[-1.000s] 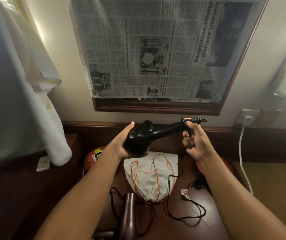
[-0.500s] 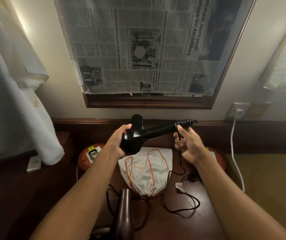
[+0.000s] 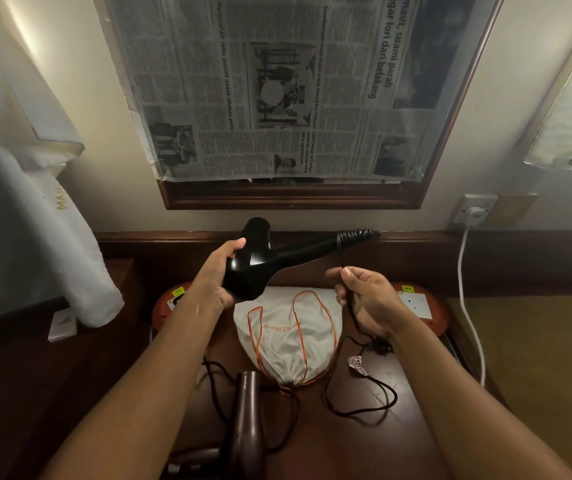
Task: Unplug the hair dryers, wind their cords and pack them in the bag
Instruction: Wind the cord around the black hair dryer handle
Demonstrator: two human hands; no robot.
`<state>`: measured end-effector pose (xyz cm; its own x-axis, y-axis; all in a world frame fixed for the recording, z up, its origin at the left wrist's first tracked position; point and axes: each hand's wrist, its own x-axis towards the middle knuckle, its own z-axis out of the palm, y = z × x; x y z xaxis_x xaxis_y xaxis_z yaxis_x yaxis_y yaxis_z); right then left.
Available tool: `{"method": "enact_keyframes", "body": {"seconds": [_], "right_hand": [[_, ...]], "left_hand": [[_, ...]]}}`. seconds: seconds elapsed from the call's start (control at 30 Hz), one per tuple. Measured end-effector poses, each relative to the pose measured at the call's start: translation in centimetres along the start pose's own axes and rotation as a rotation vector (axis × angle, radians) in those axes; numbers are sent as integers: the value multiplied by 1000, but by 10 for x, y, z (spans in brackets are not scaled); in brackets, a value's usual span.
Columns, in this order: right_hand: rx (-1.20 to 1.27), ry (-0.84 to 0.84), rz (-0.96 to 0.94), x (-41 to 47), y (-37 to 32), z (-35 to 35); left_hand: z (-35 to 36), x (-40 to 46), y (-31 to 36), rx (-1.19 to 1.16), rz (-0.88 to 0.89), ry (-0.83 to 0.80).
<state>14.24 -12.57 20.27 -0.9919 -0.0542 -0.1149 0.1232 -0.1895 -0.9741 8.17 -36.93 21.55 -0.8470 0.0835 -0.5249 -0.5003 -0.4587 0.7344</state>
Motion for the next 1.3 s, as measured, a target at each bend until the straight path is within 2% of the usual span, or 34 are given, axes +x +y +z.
{"method": "enact_keyframes", "body": {"seconds": [0.23, 0.43, 0.6, 0.7, 0.77, 0.93, 1.0, 1.13, 1.3], "right_hand": [[-1, -50, 128, 2, -2, -4], [-70, -73, 132, 11, -7, -11], [-440, -162, 96, 23, -24, -21], [-717, -151, 132, 29, -43, -22], [-813, -160, 147, 32, -58, -23], [-1204, -287, 8, 49, -89, -30], [-1289, -303, -28, 53, -98, -29], [-1306, -332, -79, 56, -113, -24], [-1382, -269, -190, 58, -117, -18]], "left_hand": [[2, -6, 13, 9, 41, -75], [-5, -12, 19, 79, 22, -128], [-6, -18, 23, 138, 24, -125], [-11, -19, 27, 141, 5, -158], [-13, -21, 30, 167, -13, -179], [-11, -25, 37, 222, -10, -212], [-10, -24, 38, 240, -3, -211], [-2, -26, 39, 295, 5, -176], [3, -25, 40, 369, 35, -138]]}}
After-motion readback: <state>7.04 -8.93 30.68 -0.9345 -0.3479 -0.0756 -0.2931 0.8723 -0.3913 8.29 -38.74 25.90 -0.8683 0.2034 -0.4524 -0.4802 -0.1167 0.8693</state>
